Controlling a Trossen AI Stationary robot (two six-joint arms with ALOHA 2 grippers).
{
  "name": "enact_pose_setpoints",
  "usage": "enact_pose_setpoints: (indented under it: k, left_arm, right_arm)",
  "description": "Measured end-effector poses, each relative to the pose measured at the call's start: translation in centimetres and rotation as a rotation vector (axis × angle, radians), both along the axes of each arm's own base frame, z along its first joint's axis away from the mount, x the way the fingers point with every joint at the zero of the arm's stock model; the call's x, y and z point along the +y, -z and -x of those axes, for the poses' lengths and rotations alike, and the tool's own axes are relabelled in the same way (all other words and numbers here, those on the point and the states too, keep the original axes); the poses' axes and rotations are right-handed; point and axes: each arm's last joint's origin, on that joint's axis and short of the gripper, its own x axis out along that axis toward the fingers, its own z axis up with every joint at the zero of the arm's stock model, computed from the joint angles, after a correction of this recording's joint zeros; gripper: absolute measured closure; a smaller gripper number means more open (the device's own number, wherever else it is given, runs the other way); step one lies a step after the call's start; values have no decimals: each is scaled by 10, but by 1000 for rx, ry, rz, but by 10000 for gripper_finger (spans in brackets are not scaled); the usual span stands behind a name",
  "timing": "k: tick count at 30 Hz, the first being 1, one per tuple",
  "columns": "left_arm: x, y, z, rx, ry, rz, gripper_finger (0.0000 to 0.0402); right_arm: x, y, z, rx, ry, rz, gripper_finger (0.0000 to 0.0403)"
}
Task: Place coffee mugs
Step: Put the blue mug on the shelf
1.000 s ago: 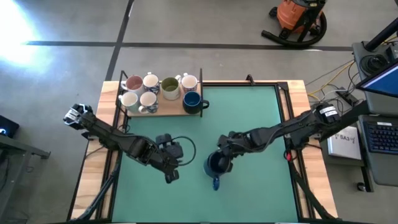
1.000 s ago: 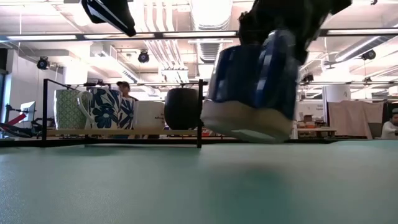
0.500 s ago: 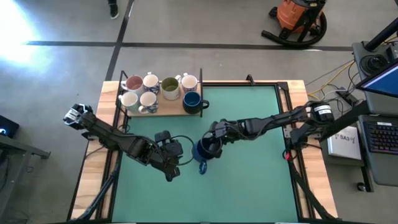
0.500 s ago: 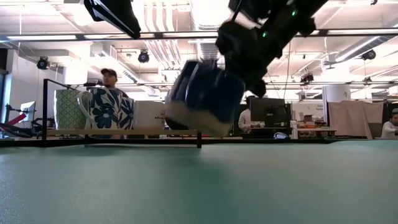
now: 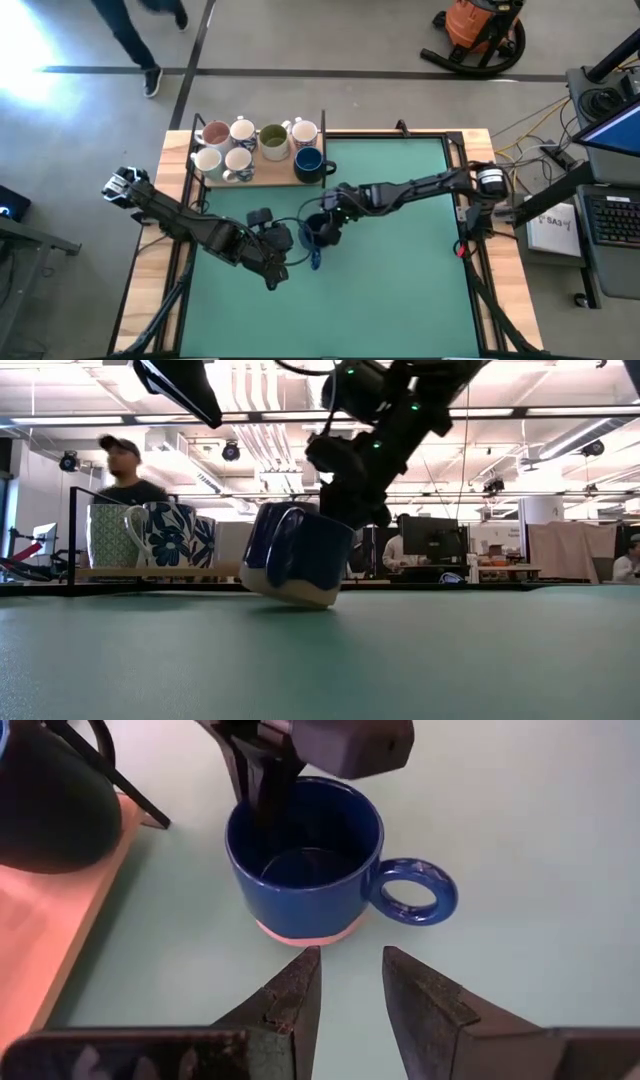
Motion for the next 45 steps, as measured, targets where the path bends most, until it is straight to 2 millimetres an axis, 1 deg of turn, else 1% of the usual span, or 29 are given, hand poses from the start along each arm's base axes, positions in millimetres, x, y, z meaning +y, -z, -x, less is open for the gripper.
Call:
enact_pose_setpoints:
  k: [5,9,16,20,28,32,36,40,42,45]
  left_arm:
    - [1,1,1,13,0,-7,310]
    - [1,3,2,26,3,-15,310]
    - [2,18,5,58,6,-26,310]
    - [0,24,4,72,46,11,310]
    - [0,25,4,73,63,20,310]
    - [0,25,4,77,83,7,310]
    - [0,25,4,78,91,3,310]
    - [-1,25,3,75,98,-1,310]
    - [-1,25,3,73,103,-3,310]
    - [-1,26,1,77,113,-11,310]
  right_arm:
    - [-1,-1,-13,36,-38,34,379]
    - [-3,-4,-19,34,-58,57,379]
    - [-9,-9,-20,25,-67,93,378]
    - [-12,-10,-20,21,-105,66,378]
    - [-27,-6,-20,28,-67,42,378]
    - [-30,-6,-19,29,-100,27,378]
    - [-36,-6,-18,27,-72,18,379]
    - [-37,-7,-18,27,-71,31,379]
    - [-35,-7,-18,25,-79,17,373]
    - [-34,-8,-19,8,-93,0,351]
